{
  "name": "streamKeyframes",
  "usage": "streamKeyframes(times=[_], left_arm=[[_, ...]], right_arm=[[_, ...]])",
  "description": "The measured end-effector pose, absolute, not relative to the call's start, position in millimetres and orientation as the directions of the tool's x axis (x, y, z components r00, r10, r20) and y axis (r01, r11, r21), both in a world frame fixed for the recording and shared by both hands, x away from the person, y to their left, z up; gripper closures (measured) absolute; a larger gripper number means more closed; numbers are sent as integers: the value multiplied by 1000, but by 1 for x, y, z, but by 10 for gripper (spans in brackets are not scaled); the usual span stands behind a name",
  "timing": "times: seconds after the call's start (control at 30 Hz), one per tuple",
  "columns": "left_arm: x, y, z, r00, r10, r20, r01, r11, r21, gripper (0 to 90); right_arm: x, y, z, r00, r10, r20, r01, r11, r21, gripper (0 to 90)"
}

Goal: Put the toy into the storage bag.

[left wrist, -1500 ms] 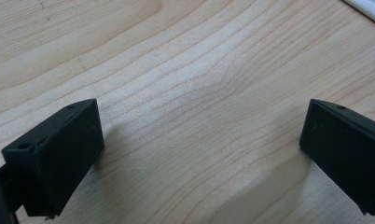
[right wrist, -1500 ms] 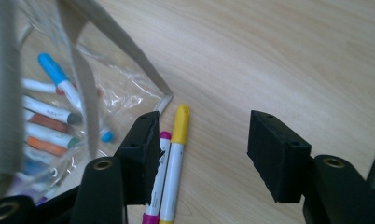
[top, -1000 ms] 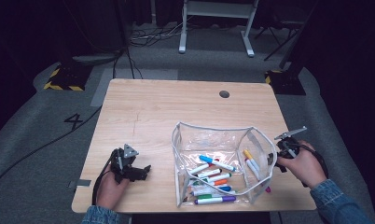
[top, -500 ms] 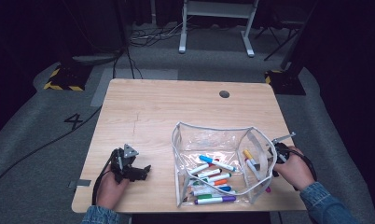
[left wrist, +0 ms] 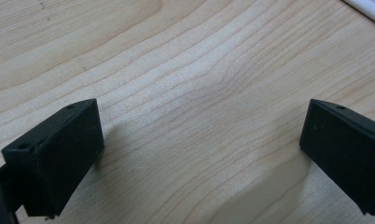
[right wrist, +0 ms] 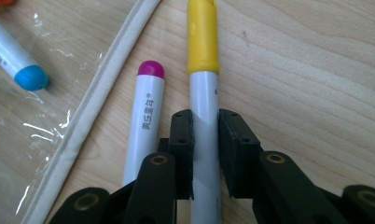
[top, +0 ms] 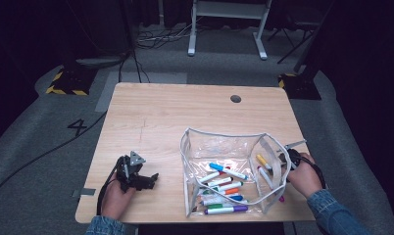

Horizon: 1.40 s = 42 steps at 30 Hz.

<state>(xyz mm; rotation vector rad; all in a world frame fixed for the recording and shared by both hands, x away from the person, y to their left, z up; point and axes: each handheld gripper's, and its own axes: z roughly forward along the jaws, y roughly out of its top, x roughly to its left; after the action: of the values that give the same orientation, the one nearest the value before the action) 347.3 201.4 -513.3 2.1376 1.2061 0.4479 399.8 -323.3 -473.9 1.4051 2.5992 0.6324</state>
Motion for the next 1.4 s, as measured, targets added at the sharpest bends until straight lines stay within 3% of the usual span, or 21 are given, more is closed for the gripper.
streamKeyframes(times=[0.37,0.83,1.4], left_arm=[[347,201,-513,522,853,-14,636,-378,672,0],[347,201,-513,521,853,-15,638,-378,671,0],[347,201,-513,521,853,-16,638,-377,671,0]], right_arm=[[401,-333,-458,-530,840,117,784,433,445,768],[394,-348,-376,-567,819,88,709,431,558,768],[376,-323,-284,-692,722,19,557,516,651,768]])
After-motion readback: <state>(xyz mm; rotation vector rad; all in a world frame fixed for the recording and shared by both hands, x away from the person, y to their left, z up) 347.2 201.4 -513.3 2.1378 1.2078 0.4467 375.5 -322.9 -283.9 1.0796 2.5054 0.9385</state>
